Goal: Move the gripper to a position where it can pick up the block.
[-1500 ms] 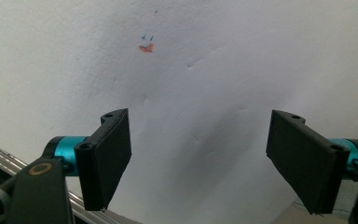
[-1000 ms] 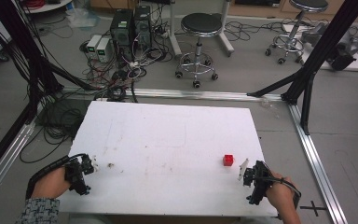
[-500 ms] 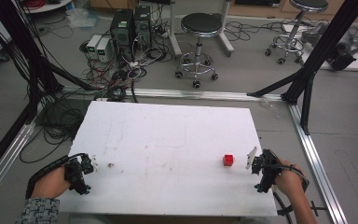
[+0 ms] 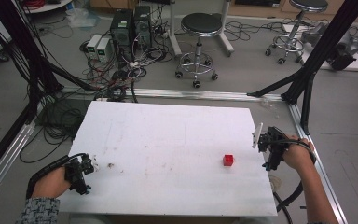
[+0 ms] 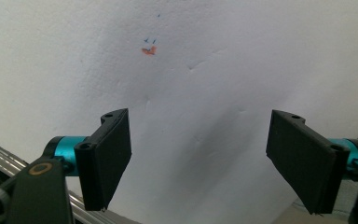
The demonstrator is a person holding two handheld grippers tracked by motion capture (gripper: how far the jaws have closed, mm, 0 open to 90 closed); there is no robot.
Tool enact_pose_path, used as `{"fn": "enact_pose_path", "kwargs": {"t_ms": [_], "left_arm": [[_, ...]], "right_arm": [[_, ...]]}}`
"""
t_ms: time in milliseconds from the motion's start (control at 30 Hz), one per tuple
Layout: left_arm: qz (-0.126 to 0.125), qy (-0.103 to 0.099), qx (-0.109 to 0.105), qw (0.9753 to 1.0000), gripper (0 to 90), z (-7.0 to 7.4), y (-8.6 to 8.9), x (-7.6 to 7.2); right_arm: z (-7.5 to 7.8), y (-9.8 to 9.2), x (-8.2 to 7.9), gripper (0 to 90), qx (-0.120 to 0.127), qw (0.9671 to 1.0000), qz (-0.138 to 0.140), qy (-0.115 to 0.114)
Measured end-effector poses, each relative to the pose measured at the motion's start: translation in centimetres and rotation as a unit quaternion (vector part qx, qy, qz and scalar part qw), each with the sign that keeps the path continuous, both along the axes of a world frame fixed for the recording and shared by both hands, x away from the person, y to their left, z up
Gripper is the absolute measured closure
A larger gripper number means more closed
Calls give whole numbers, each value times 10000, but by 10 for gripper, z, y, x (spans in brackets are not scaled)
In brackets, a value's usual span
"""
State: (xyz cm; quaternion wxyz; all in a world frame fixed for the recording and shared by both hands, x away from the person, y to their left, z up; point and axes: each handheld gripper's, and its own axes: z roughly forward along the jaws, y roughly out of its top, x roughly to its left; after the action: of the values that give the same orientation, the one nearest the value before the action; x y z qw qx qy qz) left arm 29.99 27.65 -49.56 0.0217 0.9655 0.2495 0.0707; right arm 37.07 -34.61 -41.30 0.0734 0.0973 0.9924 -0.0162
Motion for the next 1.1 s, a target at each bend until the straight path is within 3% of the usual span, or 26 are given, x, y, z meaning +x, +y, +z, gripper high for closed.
{"fn": "enact_pose_path", "kwargs": {"t_ms": [200, 367, 800, 1100], "left_arm": [[6, 18, 7, 10000, 223, 0, 0, 0], [-3, 15, 5, 10000, 223, 1, 0, 0], [76, 3, -5, 10000, 223, 1, 2, 1], [88, 32, 7, 10000, 224, 0, 1, 1]], "right_arm": [[10, 5, 11, 9, -24, 9995, 305, 30], [8, 14, 23, 10, -72, 9988, 472, 133], [-19, 53, 42, 10, -115, 9957, 850, 348], [-41, 72, 48, 10, -25, 9950, 899, 428]]}}
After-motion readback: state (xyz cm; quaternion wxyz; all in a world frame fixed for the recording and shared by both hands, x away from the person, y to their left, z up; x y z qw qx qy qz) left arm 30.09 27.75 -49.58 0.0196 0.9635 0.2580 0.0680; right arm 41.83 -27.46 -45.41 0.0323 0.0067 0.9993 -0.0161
